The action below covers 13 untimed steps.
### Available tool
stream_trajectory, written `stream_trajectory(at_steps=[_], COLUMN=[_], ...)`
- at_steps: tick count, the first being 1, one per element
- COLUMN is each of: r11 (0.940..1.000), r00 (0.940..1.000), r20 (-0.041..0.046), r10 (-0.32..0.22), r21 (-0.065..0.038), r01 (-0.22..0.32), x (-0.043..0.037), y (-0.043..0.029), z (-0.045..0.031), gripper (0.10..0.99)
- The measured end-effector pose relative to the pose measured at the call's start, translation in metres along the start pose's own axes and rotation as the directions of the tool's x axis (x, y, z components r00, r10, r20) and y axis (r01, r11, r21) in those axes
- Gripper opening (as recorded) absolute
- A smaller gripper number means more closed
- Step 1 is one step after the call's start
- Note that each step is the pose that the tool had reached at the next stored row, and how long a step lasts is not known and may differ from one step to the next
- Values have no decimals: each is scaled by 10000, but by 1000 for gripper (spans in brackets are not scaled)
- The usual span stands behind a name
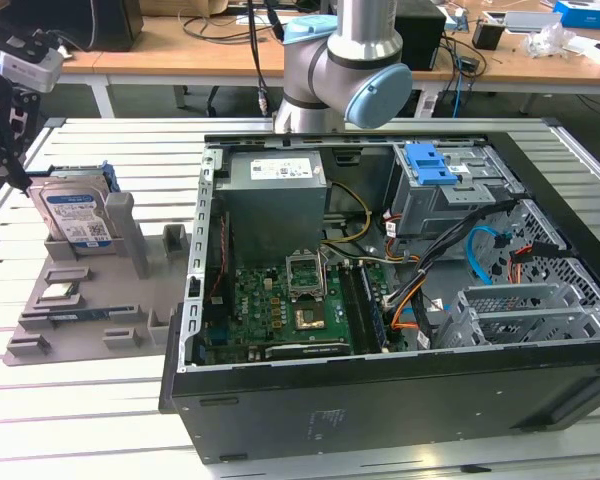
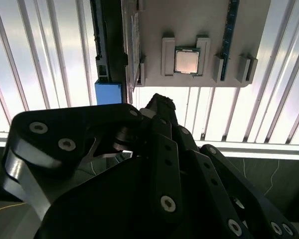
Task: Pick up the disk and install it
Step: 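Pick up the disk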
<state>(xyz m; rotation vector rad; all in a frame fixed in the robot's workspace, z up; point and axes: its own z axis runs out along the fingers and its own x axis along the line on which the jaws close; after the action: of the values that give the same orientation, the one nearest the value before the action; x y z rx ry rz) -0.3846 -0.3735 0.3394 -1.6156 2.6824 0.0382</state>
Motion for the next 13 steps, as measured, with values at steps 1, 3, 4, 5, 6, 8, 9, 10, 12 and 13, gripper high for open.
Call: stream_trajectory(at_steps=[1, 3, 4, 5, 6, 8, 9, 10, 12, 13], r11=[10000, 9998, 9997, 9995, 9991, 9983, 9979, 9973, 9963, 9959], r00=[10000, 9998, 9997, 9995, 9991, 9983, 9979, 9973, 9963, 9959], r20=[-1, -2, -4, -4, -6, -8, -9, -14, -22, -23], r10=[-41, -180, -255, -314, -415, -578, -643, -733, -860, -903], r21=[-1, -4, -5, -6, -9, -12, -14, -15, -14, -15], r01=[41, 180, 255, 314, 415, 578, 643, 733, 860, 903], x=[0, 0, 0, 0, 0, 0, -1, -1, 0, 0], y=[0, 0, 0, 0, 0, 0, 0, 0, 0, 0], z=[0, 0, 0, 0, 0, 0, 0, 0, 0, 0], gripper=[106, 106, 106, 106, 106, 106, 106, 106, 106, 106])
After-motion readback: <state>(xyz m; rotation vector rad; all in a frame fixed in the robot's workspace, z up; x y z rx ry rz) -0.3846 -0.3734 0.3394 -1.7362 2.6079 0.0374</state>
